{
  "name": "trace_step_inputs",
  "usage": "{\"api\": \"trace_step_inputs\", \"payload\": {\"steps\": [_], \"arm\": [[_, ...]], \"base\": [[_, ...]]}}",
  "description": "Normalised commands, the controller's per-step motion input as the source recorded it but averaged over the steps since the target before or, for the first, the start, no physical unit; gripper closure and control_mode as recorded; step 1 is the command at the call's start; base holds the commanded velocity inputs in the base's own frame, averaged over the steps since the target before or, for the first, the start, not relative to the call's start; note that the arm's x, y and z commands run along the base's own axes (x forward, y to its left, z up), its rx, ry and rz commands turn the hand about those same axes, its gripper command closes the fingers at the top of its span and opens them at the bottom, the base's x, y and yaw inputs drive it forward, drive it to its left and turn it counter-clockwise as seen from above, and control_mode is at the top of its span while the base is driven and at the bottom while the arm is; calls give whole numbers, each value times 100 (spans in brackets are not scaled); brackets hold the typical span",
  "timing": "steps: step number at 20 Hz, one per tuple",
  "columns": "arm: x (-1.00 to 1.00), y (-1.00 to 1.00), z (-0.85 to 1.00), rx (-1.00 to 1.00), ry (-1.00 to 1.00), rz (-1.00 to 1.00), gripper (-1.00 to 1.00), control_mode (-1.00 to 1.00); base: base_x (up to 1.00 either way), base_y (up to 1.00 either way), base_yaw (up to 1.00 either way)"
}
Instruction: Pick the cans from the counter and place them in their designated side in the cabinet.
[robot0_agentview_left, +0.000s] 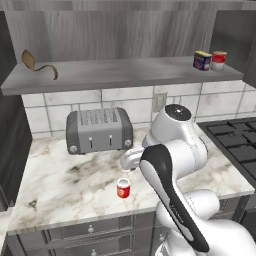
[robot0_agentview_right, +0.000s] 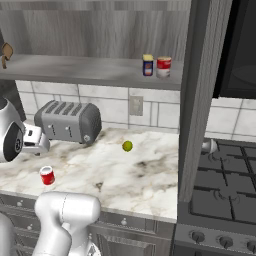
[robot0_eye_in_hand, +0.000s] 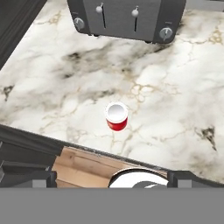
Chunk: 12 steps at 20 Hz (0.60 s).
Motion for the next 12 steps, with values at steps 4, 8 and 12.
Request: {"api": "trace_step_inputs", "payload": {"steps": [4, 8, 12], "arm": [[2, 0, -7, -1, -2, 0, -100, -100], [3, 0, -5, -1, -2, 0, -100, -100], [3, 0, -6, 0, -1, 0, -100, -100]], "base": [[0, 0, 0], [0, 0, 0], [0, 0, 0]]}}
